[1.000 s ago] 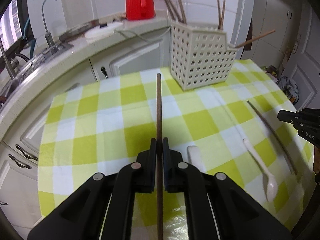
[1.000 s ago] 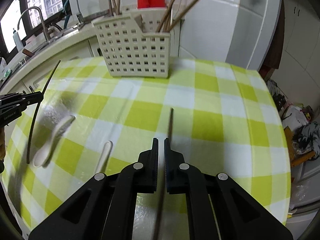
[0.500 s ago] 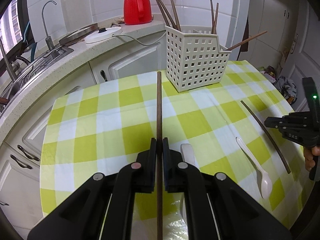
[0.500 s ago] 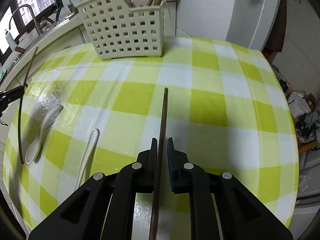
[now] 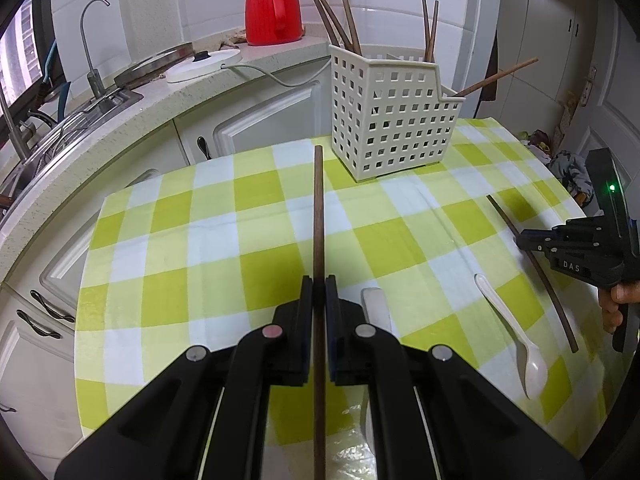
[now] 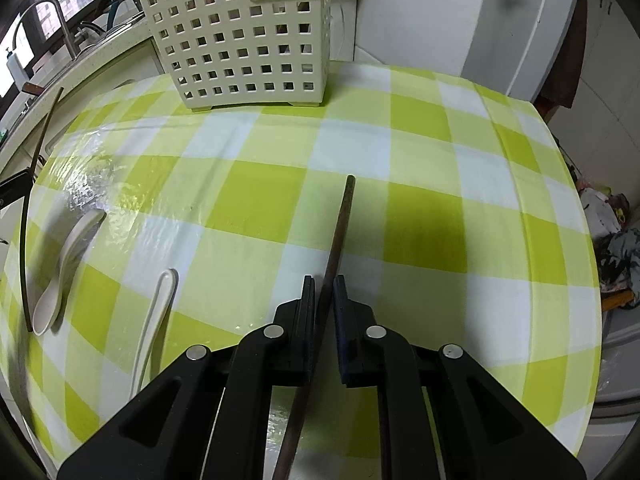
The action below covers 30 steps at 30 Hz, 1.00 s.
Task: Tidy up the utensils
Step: 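Lift both chopsticks upright and carry them over the white caddy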
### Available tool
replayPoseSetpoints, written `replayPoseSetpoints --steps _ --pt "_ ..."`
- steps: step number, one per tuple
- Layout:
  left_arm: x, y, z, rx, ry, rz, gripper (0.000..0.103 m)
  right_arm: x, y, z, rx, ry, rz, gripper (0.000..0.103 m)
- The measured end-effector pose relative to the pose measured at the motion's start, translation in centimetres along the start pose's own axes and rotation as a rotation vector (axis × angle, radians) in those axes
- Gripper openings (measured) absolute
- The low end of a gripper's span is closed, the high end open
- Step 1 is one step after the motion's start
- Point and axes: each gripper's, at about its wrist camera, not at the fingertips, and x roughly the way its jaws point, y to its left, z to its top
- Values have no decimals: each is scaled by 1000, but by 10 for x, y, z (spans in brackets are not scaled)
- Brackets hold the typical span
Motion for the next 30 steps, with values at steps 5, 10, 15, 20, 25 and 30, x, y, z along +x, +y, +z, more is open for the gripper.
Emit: replayPoseSetpoints --steps 5,10,15,20,25,30 --pt "-3 -1 4 5 -10 0 6 -16 2 1 -1 -38 13 7" --pt "-16 -3 12 9 -40 6 6 -52 5 8 -17 -115 8 7" --pt "-34 -5 17 7 -77 16 6 -89 5 13 -17 -196 17 6" --pt "-51 -6 18 10 -104 26 6 -115 2 12 -10 -248 16 6" --pt "-71 -10 19 11 -139 31 6 -130 0 6 -6 -270 20 6" --pt "-84 -10 18 3 -159 41 6 -146 0 -2 -2 -303 28 6"
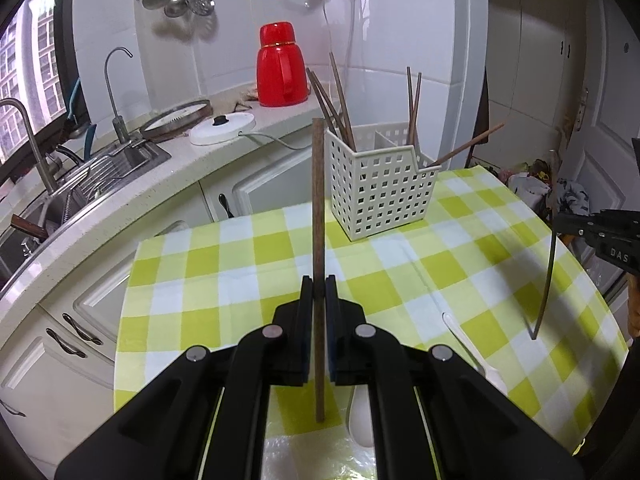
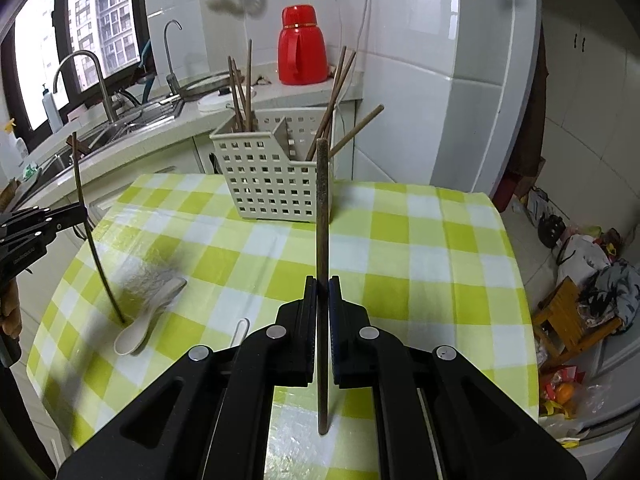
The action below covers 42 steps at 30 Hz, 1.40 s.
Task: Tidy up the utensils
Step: 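Lift both chopsticks upright and carry them over the white caddy, then lower the chopsticks into the caddy and open both tools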
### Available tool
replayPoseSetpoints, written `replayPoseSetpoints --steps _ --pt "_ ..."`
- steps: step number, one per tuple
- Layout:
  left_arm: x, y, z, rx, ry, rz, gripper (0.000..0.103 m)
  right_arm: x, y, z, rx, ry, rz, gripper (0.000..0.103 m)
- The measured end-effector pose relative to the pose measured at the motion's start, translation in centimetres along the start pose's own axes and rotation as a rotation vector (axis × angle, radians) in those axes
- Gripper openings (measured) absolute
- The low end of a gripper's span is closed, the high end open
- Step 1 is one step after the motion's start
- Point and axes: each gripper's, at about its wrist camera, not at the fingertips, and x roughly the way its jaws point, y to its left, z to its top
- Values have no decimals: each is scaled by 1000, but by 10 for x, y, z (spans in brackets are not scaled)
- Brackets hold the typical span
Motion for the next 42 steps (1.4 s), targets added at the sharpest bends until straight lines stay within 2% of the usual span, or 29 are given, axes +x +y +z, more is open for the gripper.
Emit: replayPoseSetpoints --steps 5,10,15,25,33,42 --pt "-8 1 5 -23 -13 -8 6 -10 -4 2 21 -22 17 6" --pt "-18 -3 24 -43 -52 -22 6 -15 -1 17 26 -45 29 6" --pt "-29 -11 60 -50 -108 -56 6 -22 8 55 -8 -81 42 6" --pt "-36 -27 157 -42 -206 -108 6 -32 20 147 -52 -155 51 6" --pt "-7 -39 216 -37 -213 -120 6 -9 14 193 -45 -166 38 6" --pt "27 -36 243 -58 -226 -115 6 21 13 213 -37 -153 51 6"
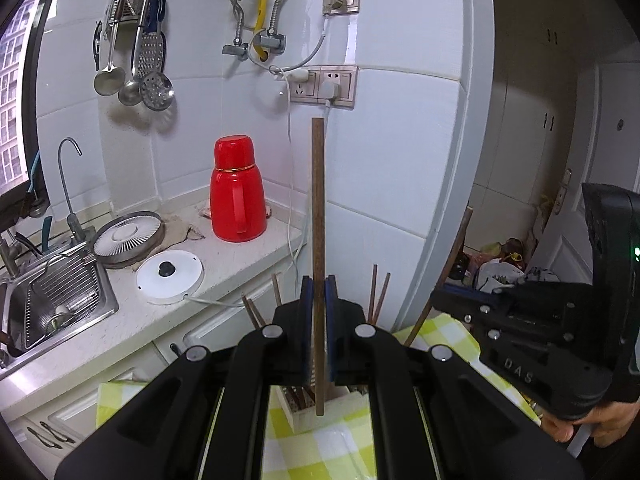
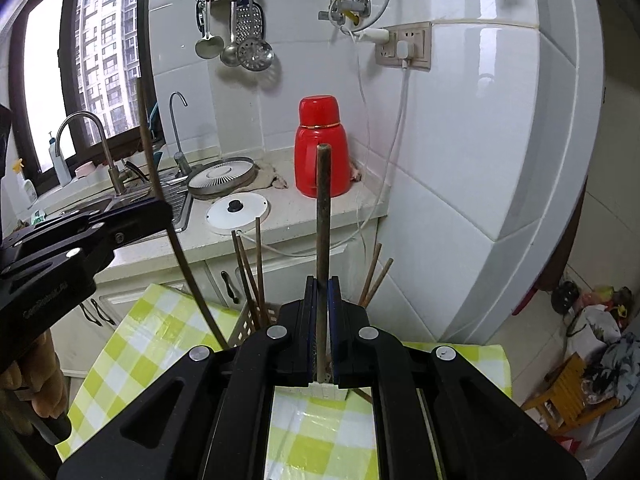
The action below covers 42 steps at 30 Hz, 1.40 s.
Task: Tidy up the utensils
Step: 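Lower the chopsticks into the caddy and open both tools, then move both tools down to the white spoons on the cloth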
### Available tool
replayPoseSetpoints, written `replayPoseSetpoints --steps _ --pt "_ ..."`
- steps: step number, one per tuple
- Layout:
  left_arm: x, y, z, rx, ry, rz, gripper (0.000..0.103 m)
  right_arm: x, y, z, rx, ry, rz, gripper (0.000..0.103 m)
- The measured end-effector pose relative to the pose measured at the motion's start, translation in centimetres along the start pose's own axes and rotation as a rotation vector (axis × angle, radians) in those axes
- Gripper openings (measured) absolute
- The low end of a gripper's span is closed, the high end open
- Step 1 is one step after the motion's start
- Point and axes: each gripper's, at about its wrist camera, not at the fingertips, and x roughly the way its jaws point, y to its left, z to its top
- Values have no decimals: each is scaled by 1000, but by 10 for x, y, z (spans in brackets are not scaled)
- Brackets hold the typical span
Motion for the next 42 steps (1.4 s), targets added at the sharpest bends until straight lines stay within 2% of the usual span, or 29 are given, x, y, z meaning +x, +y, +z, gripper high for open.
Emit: replayPoseSetpoints --steps 12,19,27,32,33,34,36,42 --pt "40 10 -10 -33 14 23 6 35 2 -9 5 40 17 6" --pt "61 15 -29 -64 30 29 6 54 -2 -20 19 75 23 6" --pt "90 20 -51 -67 95 39 6 82 -6 -32 30 138 27 6" --pt "111 18 -62 -59 169 33 7 96 -10 -38 44 177 19 6" --pt "114 19 -65 -58 181 23 8 96 -11 -39 46 180 20 6" --pt "115 19 -66 -57 182 21 17 96 -12 -39 47 180 20 8" --pt "115 20 -67 -58 179 20 24 95 -12 -38 44 175 17 11" --pt "102 22 -66 -61 156 18 24 86 -17 -33 49 150 4 14"
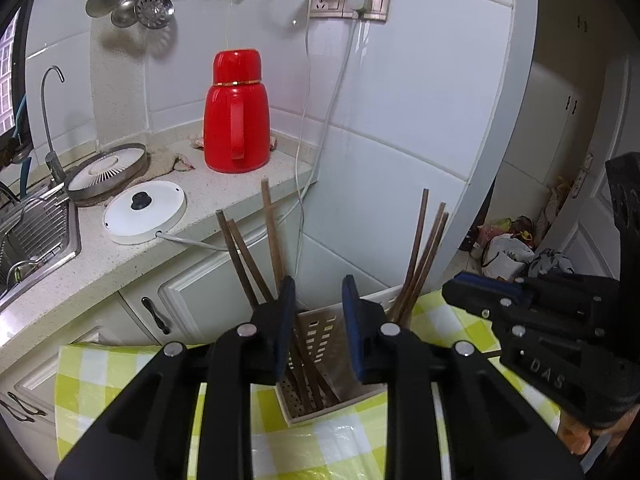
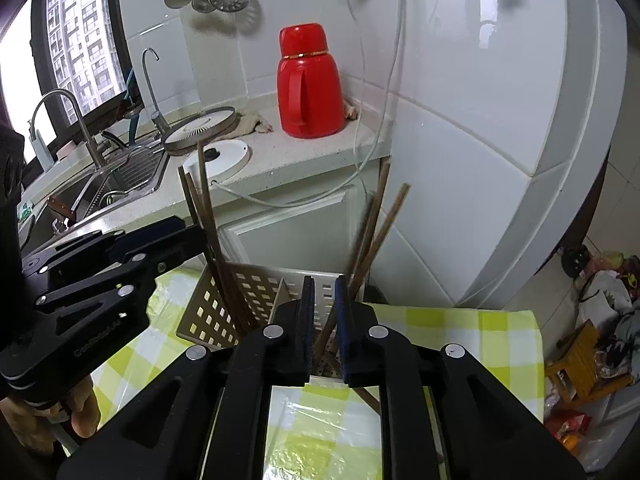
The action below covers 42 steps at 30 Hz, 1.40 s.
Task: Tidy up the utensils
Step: 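Move both tools down to the white spoons on the cloth, then close the left tool on a spoon handle while the right tool grasps another spoon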
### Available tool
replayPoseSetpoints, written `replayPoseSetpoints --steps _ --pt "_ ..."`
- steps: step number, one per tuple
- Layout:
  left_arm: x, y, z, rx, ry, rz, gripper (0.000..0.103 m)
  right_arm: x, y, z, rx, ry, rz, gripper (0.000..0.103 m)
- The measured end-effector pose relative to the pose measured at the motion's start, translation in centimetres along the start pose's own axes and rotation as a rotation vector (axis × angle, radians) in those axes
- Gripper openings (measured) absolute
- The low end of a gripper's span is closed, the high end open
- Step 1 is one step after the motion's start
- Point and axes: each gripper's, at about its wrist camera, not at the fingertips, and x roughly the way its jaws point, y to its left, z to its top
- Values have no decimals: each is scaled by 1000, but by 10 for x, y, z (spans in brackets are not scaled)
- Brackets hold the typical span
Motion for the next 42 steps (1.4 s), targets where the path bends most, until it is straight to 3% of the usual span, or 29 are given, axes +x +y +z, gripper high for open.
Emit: replayPoseSetpoints --steps 3,9,11,15,19,28,33,42 --pt "-13 3 -1 -7 -16 -3 24 -9 -1 0 -3 -19 -8 25" --pt "-50 12 -14 -16 -49 -5 24 -37 6 -6 -25 -73 -10 26" --pt "-63 16 -24 -22 -54 3 27 -54 11 -15 -31 -105 -6 27" --pt "-86 25 -57 -43 -19 17 32 -80 22 -48 -46 -142 13 40" --pt "-101 32 -105 -39 21 34 40 -86 27 -108 -27 -110 41 46" --pt "-100 39 -230 -56 193 81 39 -54 13 -239 120 92 26 47" --pt "-86 32 -255 -30 262 85 35 -54 12 -266 146 135 22 47" --pt "-56 24 -262 17 326 83 26 -56 11 -265 133 143 2 46"
